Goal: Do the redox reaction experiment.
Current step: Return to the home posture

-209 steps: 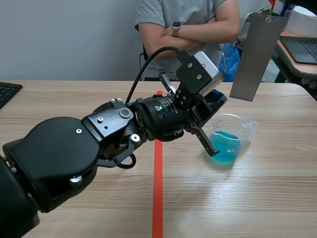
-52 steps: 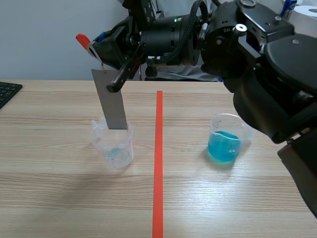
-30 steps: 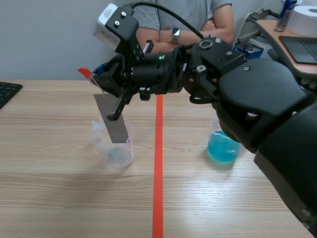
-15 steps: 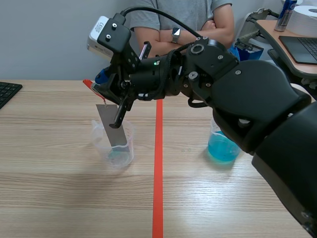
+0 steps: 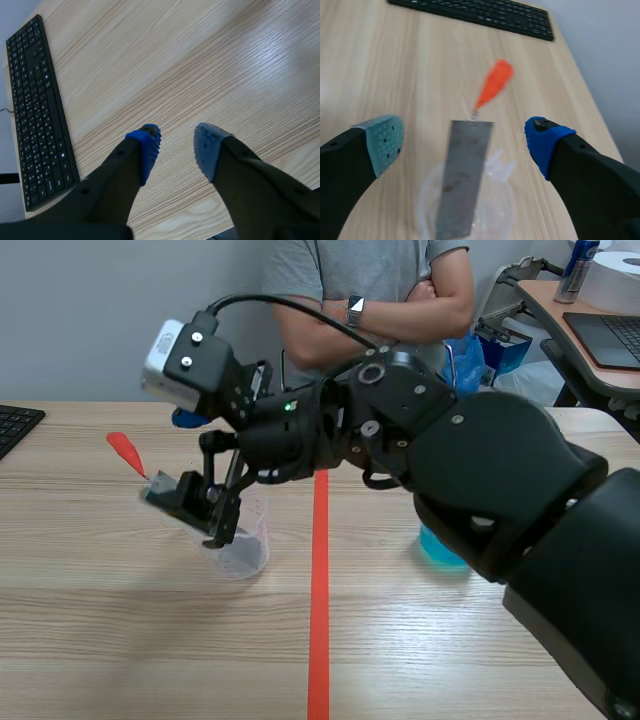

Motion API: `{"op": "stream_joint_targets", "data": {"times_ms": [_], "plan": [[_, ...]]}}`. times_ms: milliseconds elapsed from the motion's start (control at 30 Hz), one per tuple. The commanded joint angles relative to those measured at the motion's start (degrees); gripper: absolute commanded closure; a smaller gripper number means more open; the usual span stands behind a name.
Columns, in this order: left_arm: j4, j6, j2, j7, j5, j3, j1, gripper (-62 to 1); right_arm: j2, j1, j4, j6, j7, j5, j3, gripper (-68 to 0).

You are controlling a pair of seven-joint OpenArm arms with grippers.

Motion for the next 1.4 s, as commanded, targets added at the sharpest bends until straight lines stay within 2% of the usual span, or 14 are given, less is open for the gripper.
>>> {"op": "stream_joint_targets", "data": {"times_ms": [0, 67, 167, 267, 367, 533, 600, 700, 967, 1167, 1267, 1367], "plan": [[0.87, 0.15, -0.17, -0.81, -0.17, -0.5, -0.02, -26.8, -0.46, 0.98, 0.79, 0.35, 0.63, 1.33, -0.92, -53.0], [0.87, 0.15, -0.17, -0.81, -0.17, -0.5, -0.02, -30.0, -0.46, 0.55, 0.92, 0.35, 0.63, 2.6, -1.9, -57.5], [0.87, 0.15, -0.2, -0.81, -0.17, -0.5, -0.02, -37.5, -0.33, -0.92, 1.22, 0.35, 2.34, 6.05, -1.79, -67.9], [0.87, 0.24, -0.17, -0.79, -0.17, -0.5, -0.02, -50.2, 0.42, -2.99, 2.21, 0.07, 4.74, 9.86, -1.38, -67.9], [0.87, 0.31, -0.17, -0.79, -0.17, -0.5, -0.02, -62.3, 1.99, -5.57, 4.98, -2.8, 4.92, 12.02, 0.31, -67.9], [0.87, 0.31, -0.17, -0.81, -0.17, -0.5, -0.04, -62.3, 7.5, -11.02, 12.41, -7.82, 3.78, 13.11, 3.61, -67.9], [0.87, 0.31, -0.17, -0.81, -0.17, -0.5, -0.04, -62.3, 10.25, -13.35, 15.54, -8.81, 3.32, 13.88, 5.33, -67.9], [0.87, 0.31, -0.17, -0.79, -0.17, -0.5, -0.02, -62.3, 14.67, -17.14, 19.85, -10.32, 2.05, 18.01, 8.35, -67.9], [0.87, 0.26, -0.2, -0.79, -0.17, -0.5, -0.02, -62.3, 26.49, -28.57, 28.28, -11.41, -0.07, 31.34, 17.62, -67.9], [0.87, 0.11, -0.17, -0.79, -0.22, -0.5, -0.02, -62.3, 35.58, -39.08, 33.88, -11.58, -0.07, 38.75, 25.92, -67.9], [0.87, 0.11, -0.17, -0.81, -0.22, -0.5, -0.02, -62.3, 39.08, -44.98, 35.87, -11.56, -0.07, 42.62, 31.32, -67.9], [0.9, 0.11, -0.2, -1.03, -0.22, -0.5, -0.02, -62.3, 40.92, -50.8, 37.88, -11.56, -0.09, 45.31, 37.73, -67.9]]}}
